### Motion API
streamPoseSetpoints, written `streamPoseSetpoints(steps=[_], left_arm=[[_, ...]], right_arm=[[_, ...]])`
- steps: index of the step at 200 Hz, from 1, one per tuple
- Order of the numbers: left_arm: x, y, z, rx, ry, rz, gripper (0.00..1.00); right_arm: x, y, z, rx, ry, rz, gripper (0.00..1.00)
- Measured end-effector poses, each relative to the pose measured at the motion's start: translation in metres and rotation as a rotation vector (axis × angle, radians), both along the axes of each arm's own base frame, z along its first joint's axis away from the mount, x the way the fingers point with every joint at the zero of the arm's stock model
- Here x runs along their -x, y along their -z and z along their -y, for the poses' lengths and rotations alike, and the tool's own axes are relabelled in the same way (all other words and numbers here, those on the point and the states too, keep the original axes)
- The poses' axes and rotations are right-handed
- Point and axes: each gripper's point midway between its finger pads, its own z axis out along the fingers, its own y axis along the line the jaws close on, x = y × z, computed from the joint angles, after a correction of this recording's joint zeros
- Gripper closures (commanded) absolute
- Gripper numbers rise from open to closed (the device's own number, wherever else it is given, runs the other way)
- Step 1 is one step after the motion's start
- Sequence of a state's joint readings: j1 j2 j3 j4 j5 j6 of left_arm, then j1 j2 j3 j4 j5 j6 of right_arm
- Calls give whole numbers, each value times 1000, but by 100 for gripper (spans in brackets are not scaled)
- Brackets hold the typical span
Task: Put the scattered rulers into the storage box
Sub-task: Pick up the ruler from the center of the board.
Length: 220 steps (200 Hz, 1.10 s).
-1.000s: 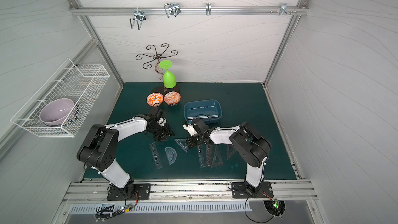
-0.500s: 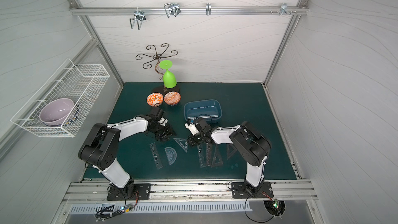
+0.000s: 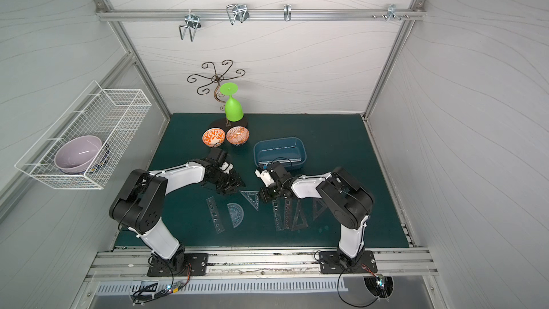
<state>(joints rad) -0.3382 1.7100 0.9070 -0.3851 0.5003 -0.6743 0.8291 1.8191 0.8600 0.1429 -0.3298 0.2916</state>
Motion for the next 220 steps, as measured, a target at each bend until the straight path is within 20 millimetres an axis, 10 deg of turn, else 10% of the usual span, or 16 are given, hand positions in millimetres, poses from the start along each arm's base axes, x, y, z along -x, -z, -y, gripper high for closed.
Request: streamPoseSetpoints(steps=[116, 154, 220], left_arm=[[-7, 4, 18, 73, 26, 29, 99], [-5, -7, 21, 98, 36, 54, 100], [5, -76, 31, 261, 69, 210, 100]], right_arm=[[-2, 0, -1, -15, -5, -10, 100], [-4, -4, 9, 2, 16, -28, 85], [-28, -96, 41, -213, 127, -79, 48]])
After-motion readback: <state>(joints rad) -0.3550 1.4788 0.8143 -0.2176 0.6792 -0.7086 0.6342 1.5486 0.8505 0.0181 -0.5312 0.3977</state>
